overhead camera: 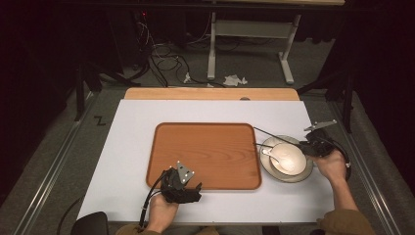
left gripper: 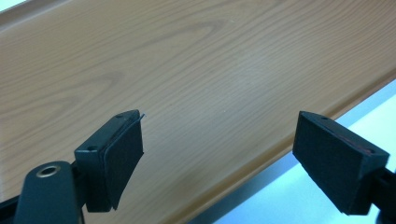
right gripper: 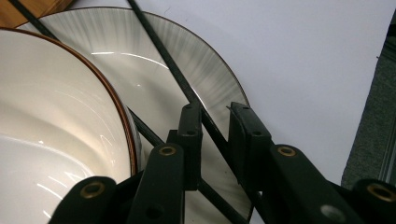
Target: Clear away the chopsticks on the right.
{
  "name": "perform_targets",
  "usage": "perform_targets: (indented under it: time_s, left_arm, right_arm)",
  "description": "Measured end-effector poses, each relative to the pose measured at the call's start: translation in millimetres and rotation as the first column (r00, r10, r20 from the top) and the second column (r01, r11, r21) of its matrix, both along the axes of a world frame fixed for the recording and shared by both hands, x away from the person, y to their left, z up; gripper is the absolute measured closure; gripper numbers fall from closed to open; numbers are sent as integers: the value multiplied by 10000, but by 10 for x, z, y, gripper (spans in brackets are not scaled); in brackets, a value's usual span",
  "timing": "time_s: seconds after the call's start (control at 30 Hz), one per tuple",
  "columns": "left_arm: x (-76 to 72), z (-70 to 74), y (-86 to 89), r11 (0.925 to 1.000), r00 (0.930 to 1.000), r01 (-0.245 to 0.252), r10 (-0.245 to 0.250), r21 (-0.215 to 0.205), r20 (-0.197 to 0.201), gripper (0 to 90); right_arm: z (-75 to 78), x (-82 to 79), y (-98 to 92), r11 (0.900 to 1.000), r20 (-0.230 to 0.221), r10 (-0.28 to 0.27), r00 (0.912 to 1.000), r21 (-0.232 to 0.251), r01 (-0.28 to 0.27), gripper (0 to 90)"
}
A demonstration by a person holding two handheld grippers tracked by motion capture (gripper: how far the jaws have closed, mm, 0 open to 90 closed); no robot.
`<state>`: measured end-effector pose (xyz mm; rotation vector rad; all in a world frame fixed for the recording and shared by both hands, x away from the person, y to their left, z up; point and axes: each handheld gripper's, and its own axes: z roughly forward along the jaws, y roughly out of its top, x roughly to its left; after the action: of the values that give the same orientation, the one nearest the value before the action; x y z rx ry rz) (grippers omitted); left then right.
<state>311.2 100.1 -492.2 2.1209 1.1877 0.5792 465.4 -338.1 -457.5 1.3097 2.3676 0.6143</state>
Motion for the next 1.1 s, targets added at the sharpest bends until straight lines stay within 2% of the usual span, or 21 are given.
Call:
perform_targets:
  time_s: [0.13,0.57,0.87,1.1]
  left_arm:
    - [1,-1,-1,10000,10000,-1,1,24,-14,164]
    - [7,2,-7,9999,9999,99,-98,40,-35,164]
    - [18,8,-19,9998,9998,182,-182,12,11,164]
    - [45,5,-61,9994,9994,354,-354,33,-29,164]
  right_arm:
    - [-12,-5,-4,9999,103,20,9999,-111,-19,821]
    - [-25,-28,-12,9994,350,-97,9993,-342,109,860]
    - [88,-106,-17,9999,910,-113,9958,76,107,862]
    - [192,-210,-17,9994,1173,-84,9931,346,44,862]
